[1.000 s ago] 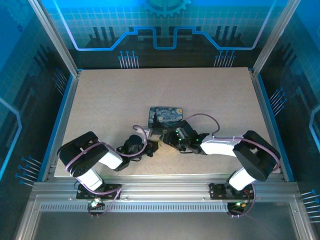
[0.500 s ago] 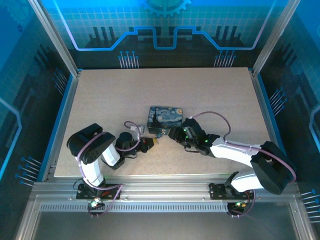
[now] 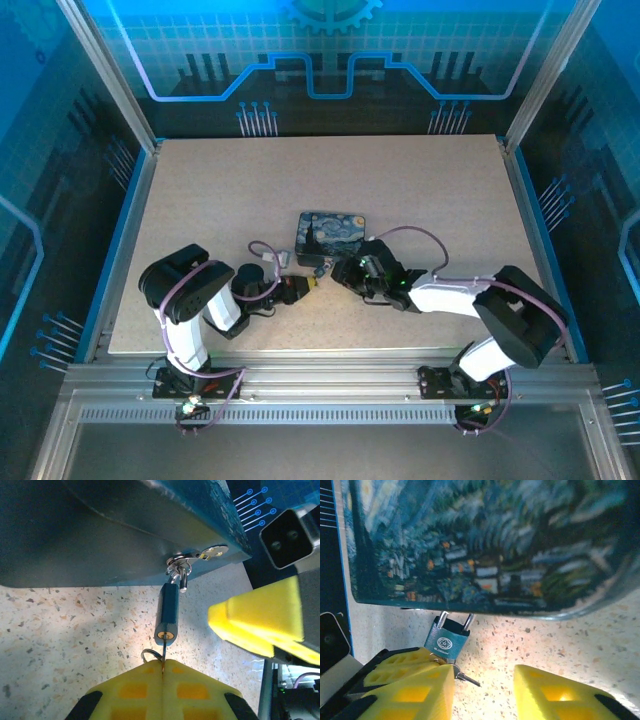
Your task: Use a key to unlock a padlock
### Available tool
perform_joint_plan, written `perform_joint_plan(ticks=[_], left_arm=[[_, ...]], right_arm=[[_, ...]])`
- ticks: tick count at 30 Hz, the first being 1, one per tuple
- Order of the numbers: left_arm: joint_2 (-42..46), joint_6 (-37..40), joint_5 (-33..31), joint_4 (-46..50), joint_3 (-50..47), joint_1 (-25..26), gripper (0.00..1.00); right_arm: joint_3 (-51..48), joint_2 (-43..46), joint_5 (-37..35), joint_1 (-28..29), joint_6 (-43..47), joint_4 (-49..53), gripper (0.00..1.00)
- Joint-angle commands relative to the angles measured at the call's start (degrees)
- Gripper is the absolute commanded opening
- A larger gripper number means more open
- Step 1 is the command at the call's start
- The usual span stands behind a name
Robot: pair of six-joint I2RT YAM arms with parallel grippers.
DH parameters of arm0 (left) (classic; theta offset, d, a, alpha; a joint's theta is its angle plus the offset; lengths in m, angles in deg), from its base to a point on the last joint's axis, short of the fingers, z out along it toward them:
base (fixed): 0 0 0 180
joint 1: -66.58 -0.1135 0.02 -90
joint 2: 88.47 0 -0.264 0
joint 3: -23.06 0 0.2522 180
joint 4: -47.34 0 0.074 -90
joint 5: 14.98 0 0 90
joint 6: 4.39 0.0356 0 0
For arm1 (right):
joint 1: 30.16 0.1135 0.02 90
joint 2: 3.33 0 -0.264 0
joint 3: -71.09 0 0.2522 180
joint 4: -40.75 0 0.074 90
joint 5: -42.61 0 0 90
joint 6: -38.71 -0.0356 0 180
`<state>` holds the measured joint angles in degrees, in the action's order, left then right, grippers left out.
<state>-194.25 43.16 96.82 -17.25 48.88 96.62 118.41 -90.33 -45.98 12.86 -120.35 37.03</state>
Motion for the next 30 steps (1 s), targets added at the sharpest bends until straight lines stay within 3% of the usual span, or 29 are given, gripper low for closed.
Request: perform_joint_plan(ticks=[1,8,19,23,30], left_arm=[[0.2,-3.5,1.6,-1.8,0.7,0.3,0.0],[0.7,-4.4,1.0,-1.8,0.9,0.9,0.0],[0.3,-4.4,1.7,-1.8,1.8,1.8,0.0],[0.3,-4.4,1.6,-1.8,2.0,1.9,0.0],[0.6,-4.3,1.6,-1.8,2.0,1.9,0.0]], right_arm=[[-0.2,-2.6,2.8,0.9,-1.7,-6.3,0.34],[0.3,-9.3,6.9,1.2,-6.3,-13.1,0.44],[0.7,-15.0,7.4,1.8,-11.8,-20.5,0.44],[-1.0,-14.2,5.1,2.4,-13.3,-23.1,0.41],[-3.3,-6.0,-6.0,6.3,-10.5,-18.1,0.32]])
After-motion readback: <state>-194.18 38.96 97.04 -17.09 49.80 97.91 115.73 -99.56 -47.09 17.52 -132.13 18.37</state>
